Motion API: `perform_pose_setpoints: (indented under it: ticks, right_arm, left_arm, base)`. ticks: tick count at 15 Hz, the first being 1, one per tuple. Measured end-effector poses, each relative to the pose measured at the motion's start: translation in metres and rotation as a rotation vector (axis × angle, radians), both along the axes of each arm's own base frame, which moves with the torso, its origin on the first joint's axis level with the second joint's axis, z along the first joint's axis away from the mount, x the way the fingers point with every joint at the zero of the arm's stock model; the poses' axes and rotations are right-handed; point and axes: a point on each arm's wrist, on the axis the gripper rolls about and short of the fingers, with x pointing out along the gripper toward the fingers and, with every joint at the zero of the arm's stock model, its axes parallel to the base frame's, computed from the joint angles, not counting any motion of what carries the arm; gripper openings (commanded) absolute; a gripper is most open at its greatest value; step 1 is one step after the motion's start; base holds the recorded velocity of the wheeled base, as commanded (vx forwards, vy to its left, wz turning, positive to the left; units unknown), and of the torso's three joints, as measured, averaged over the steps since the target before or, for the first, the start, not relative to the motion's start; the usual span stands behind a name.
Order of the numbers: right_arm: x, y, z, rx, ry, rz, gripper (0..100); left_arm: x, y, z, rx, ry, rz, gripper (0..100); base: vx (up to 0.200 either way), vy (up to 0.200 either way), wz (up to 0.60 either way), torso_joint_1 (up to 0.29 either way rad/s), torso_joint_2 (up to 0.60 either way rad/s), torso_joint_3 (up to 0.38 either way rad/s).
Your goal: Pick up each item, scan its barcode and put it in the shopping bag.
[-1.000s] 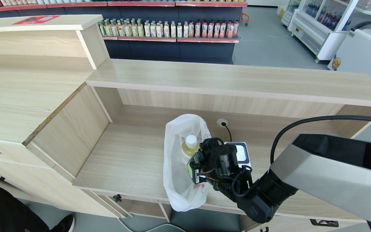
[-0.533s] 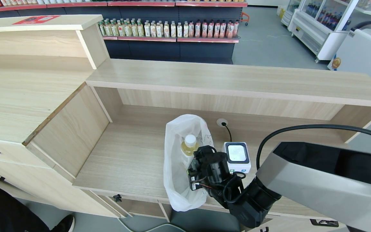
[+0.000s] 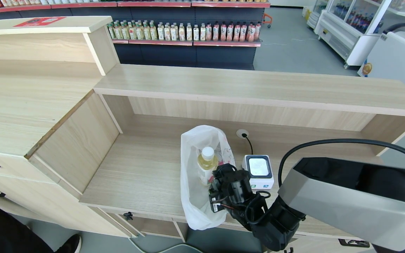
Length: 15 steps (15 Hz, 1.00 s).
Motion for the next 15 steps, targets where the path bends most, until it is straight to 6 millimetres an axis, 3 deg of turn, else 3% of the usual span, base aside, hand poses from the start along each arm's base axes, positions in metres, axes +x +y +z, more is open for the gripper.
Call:
perform_pose_setpoints:
  ticks: [1,7,15]
  right_arm:
    - [0.000,0.000,0.000,-0.001,0.000,0.000,100]
    - [0.000,0.002,0.012,0.062,-0.054,0.005,100]
    - [-0.017,-0.015,0.042,0.130,-0.040,-0.023,100]
  left_arm:
    - [0.000,0.000,0.000,0.000,0.000,0.000,100]
    - [0.000,0.000,0.000,0.000,0.000,0.000,100]
    - [0.000,0.000,0.000,0.001,0.000,0.000,100]
  base:
    - [0.000,0.000,0.00,0.000,0.00,0.000]
    - [0.000,0.000,0.00,0.000,0.00,0.000]
    - [0.000,0.000,0.00,0.000,0.00,0.000]
